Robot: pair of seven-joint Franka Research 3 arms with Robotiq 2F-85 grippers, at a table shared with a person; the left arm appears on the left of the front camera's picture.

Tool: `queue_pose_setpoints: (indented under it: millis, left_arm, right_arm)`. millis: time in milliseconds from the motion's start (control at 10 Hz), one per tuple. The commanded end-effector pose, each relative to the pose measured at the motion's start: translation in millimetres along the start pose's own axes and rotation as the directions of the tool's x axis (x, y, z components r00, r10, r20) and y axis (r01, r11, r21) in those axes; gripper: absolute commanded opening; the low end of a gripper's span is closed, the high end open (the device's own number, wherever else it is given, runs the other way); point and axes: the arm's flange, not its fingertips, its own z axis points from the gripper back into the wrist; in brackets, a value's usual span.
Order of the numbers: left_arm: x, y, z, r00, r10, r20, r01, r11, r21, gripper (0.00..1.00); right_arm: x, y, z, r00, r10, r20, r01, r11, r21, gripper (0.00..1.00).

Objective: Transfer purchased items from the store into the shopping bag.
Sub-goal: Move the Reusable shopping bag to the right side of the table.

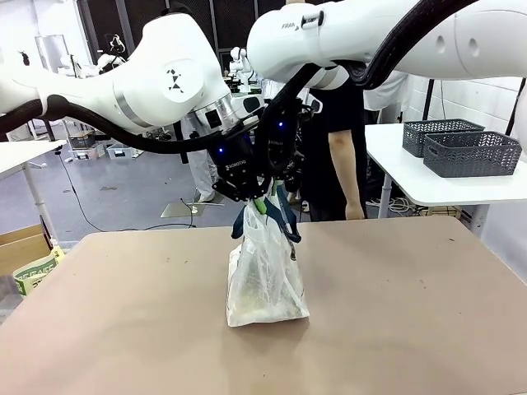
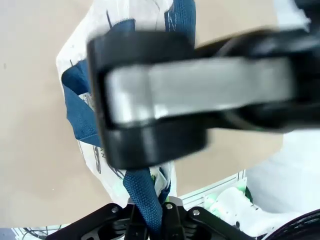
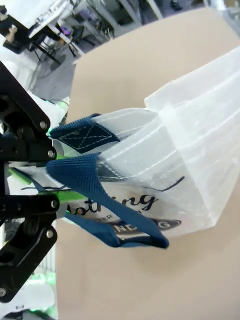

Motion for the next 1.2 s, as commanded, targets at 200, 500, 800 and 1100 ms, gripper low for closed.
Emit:
queue_pose_setpoints:
  millis: [200, 500, 800, 1100]
  left_arm:
    - [-1.3, -0.1, -0.9, 1.000, 0.000, -0.003, 0.000, 1.000, 0.002, 0.00]
    - [-1.3, -0.1, -0.9, 1.000, 0.000, -0.003, 0.000, 1.000, 0.002, 0.00]
    - [-1.3, -0.1, -0.9, 1.000, 0.000, -0.003, 0.000, 1.000, 0.002, 0.00]
    - [-1.3, -0.1, -0.9, 1.000, 0.000, -0.003, 0.000, 1.000, 0.002, 0.00]
  right_arm:
    - [-6.8, -30.9, 17.3, 0.999, -0.016, 0.043, 0.013, 0.997, 0.079, 1.00]
    - [-15.4, -70.7, 39.8, 0.995, -0.011, 0.095, 0.004, 0.997, 0.076, 1.00]
    - [-53.0, -124.0, 64.1, 0.984, 0.097, 0.147, -0.107, 0.993, 0.058, 1.00]
    - [-99.6, -171.2, 73.9, 0.928, 0.275, 0.252, -0.272, 0.961, -0.046, 1.00]
